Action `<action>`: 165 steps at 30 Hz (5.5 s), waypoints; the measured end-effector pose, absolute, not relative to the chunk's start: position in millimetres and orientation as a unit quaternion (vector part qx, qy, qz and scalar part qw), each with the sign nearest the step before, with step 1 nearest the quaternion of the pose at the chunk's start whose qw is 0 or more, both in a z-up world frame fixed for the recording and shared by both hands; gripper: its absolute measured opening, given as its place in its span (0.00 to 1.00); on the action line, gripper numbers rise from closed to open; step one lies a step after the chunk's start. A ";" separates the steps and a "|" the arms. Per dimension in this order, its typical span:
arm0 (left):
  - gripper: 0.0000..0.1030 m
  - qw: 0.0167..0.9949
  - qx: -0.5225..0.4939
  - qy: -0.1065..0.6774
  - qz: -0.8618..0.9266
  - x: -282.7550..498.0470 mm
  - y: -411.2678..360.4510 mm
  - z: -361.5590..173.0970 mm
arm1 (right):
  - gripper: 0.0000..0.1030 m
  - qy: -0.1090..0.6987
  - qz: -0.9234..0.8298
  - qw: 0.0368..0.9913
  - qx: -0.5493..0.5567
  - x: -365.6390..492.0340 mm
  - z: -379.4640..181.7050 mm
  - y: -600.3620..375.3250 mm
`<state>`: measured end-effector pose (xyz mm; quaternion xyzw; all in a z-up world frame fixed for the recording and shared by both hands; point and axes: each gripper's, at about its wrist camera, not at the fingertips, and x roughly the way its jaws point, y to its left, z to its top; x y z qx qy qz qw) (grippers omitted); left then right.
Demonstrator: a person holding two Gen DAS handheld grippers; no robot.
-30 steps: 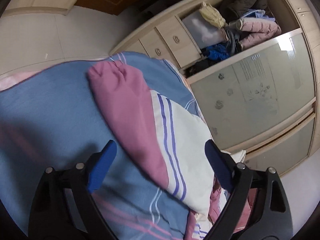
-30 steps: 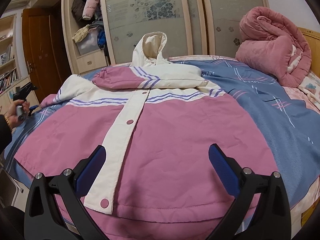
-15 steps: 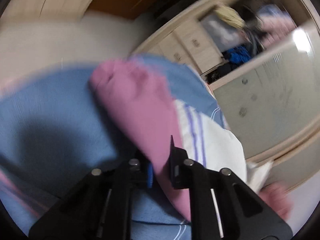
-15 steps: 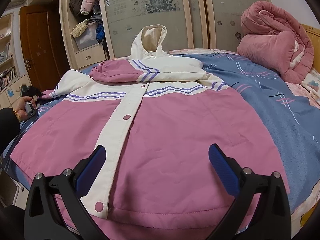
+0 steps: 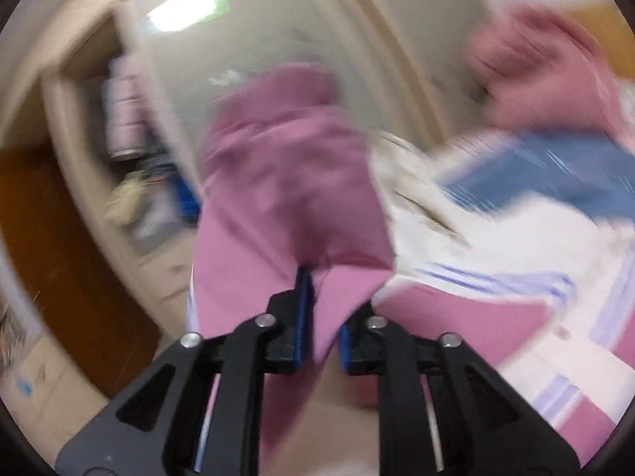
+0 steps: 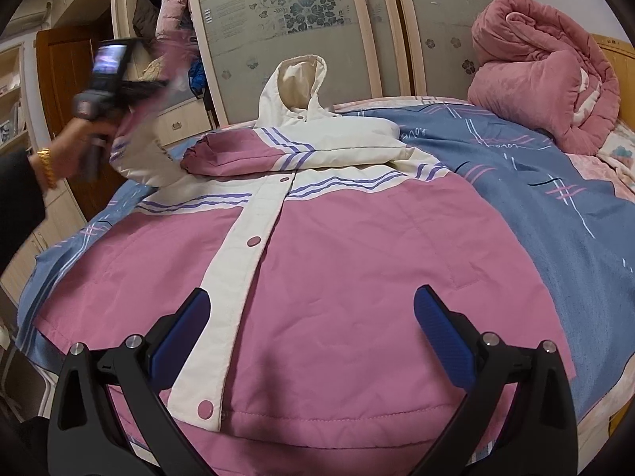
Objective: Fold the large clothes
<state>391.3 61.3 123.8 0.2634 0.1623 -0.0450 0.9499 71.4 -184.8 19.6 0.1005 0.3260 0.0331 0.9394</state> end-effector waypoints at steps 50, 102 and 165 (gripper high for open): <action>0.98 0.969 -0.005 0.245 -0.043 41.4 69.5 53.5 | 0.99 0.299 0.018 0.950 0.086 35.7 32.1 -186.1; 0.98 0.976 -0.055 0.198 -0.072 61.9 86.4 113.5 | 0.99 0.312 0.085 0.902 0.287 57.9 32.0 -222.6; 0.98 0.969 -0.116 0.192 -0.100 136.8 130.4 79.8 | 0.14 0.318 -0.091 0.894 0.302 363.2 22.1 -297.8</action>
